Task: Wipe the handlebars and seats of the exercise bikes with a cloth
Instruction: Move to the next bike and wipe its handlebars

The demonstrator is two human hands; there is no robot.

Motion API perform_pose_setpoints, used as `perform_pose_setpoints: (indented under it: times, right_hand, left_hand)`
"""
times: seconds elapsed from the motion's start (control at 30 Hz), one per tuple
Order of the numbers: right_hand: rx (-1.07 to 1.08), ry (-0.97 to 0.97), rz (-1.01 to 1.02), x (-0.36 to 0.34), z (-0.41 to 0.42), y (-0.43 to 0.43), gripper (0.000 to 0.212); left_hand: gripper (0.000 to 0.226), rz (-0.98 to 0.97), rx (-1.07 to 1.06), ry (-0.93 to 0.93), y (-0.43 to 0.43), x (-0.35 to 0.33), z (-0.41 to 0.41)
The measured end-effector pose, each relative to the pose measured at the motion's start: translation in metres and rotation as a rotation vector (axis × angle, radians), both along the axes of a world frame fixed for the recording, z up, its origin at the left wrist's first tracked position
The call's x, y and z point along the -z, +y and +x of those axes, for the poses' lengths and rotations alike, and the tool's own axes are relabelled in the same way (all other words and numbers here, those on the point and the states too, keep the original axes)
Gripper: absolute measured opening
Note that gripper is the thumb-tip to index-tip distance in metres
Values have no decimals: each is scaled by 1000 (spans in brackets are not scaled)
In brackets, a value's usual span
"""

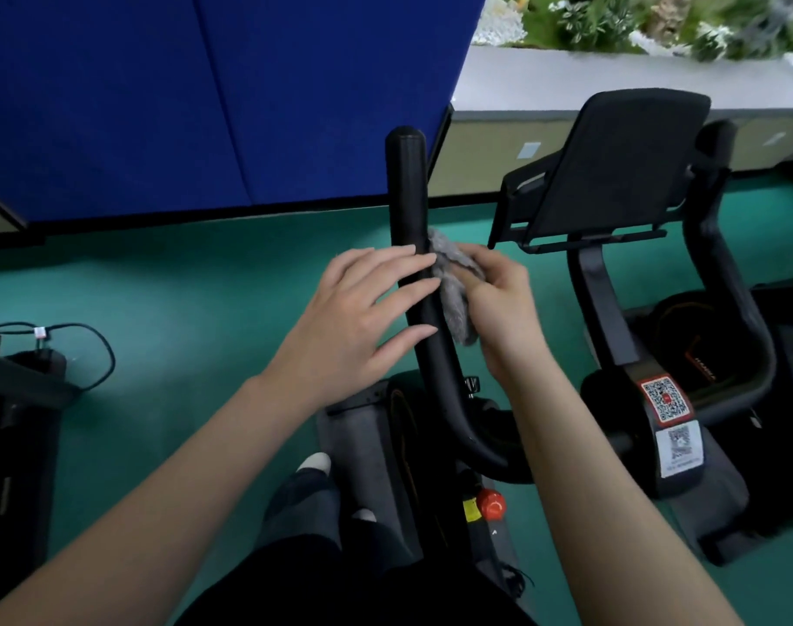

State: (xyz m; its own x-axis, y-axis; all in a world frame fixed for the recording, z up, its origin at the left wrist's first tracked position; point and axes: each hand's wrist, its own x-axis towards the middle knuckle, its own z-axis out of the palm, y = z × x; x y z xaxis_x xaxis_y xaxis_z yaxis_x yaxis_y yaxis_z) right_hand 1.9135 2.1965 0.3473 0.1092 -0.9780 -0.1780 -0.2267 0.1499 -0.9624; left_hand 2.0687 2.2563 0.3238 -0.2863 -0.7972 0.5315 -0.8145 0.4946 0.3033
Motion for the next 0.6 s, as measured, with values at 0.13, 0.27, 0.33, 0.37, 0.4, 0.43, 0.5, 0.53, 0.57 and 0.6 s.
perform_pose_setpoints:
  times: [0.13,0.27,0.33,0.37,0.4,0.43,0.5,0.53,0.57,0.6]
  right_hand:
    - [-152,-102,142,2,-9,2,24]
    - [-328,-36,295,-1,-36,12,16]
    - [-319,-37,308,-4,-38,15,16]
    - [-291,-35,281,-5,-36,15,16]
    - [-267,-24,242,-6,-33,16,15]
    - [-259,6,204,-7,-30,17,15]
    - [-294,101,150,-9,-30,22,15]
    - [-325,158,133,-11,-34,25,15]
    - [-359,223,114,-13,-41,29,13]
    - [-400,301,86,-15,-48,34,13]
  left_hand:
    - [42,26,3,14,2,4,-1]
    - [41,37,3,32,2,5,-1]
    - [41,32,21,29,4,4,-3]
    - [41,29,42,20,5,3,-5]
    - [41,28,64,7,6,3,-7]
    - [40,31,83,-5,7,3,-10]
    - [38,49,102,-12,10,4,-13]
    - [38,61,104,0,11,4,-14]
    - [37,71,103,15,12,5,-14]
    - [37,78,103,27,12,6,-14]
